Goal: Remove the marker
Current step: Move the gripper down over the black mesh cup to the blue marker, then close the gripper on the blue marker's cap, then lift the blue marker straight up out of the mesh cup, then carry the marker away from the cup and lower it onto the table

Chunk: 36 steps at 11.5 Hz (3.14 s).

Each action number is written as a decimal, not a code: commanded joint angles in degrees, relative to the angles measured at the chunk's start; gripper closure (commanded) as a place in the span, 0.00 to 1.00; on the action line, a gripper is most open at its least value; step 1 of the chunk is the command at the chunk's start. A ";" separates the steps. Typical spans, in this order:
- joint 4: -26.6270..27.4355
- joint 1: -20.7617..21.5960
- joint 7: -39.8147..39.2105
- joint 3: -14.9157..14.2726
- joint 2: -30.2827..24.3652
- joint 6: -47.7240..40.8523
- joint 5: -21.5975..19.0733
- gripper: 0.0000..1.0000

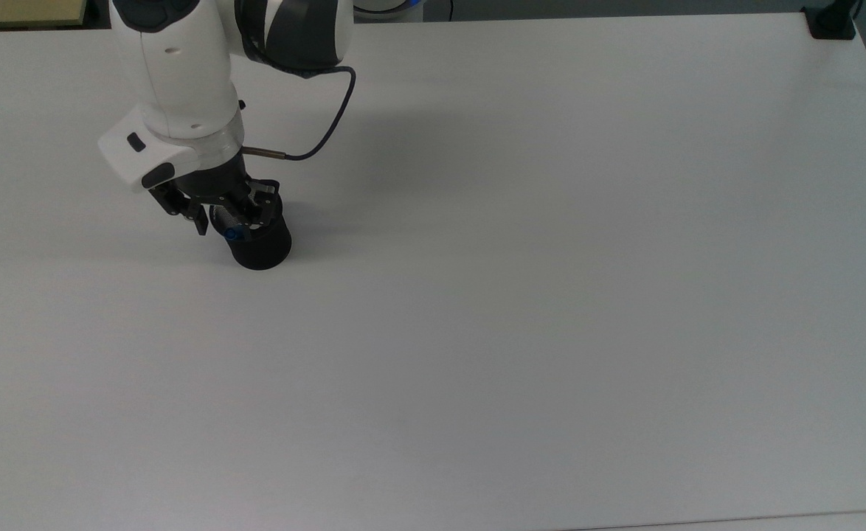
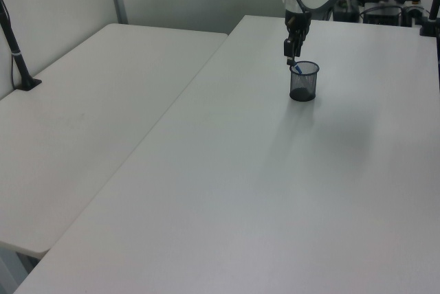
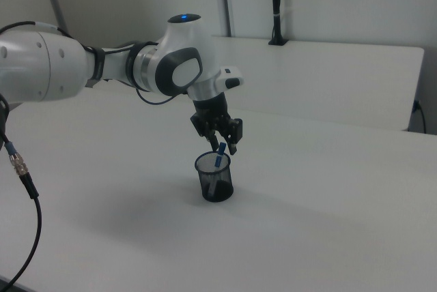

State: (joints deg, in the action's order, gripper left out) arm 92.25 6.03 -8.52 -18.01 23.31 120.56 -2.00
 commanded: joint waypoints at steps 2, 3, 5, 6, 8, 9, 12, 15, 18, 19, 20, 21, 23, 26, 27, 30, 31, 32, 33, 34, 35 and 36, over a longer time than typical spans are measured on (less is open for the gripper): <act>-0.14 0.65 0.70 -0.36 0.51 1.52 -0.81 0.82; -0.14 0.82 0.70 -0.36 0.42 1.52 -0.98 0.89; -0.14 0.83 0.70 -0.36 0.07 1.43 -1.07 0.96; -0.32 0.83 0.61 -0.36 -0.45 1.43 -1.16 0.97; -3.56 0.83 0.52 -0.62 -1.68 0.12 -3.16 0.97; -3.92 0.83 0.43 -1.06 -3.17 -0.24 -4.23 0.97; -3.92 0.30 0.00 -1.50 -7.47 -0.24 -4.41 0.97; -4.88 0.38 0.08 -1.50 -10.91 -3.91 -5.73 0.97; -7.17 3.18 0.34 -1.50 -10.83 -10.77 -6.34 0.97; -7.17 4.59 0.43 -1.50 -10.74 -13.14 -6.96 0.97; -7.17 6.43 0.61 -1.42 -10.48 -15.34 -7.31 0.97; -7.17 8.10 2.18 -1.33 -10.13 -16.75 -7.92 0.97; -6.91 11.09 5.34 -0.63 -9.17 -17.82 -8.10 0.97; -6.65 15.57 8.34 -0.62 -6.27 -18.61 -8.98 0.97; -6.56 17.16 9.04 -0.62 -4.95 -18.61 -8.98 0.97; -5.60 18.93 10.36 -0.54 -0.30 -18.17 -8.98 0.97; -5.16 20.15 10.37 -0.54 1.11 -18.08 -8.98 0.97; -5.07 20.51 10.37 -0.54 2.26 -18.08 -8.98 0.97; -4.80 20.95 10.37 -0.54 2.96 -18.08 -8.98 0.97; -4.80 21.21 10.28 -0.54 4.28 -17.91 -8.98 0.96; -4.80 21.22 10.19 -0.54 5.94 -17.56 -8.98 0.95; -4.71 21.30 10.28 -0.54 7.44 -15.64 -8.81 0.94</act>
State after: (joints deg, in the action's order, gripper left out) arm 86.93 26.54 1.19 -17.87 28.49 103.25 -10.09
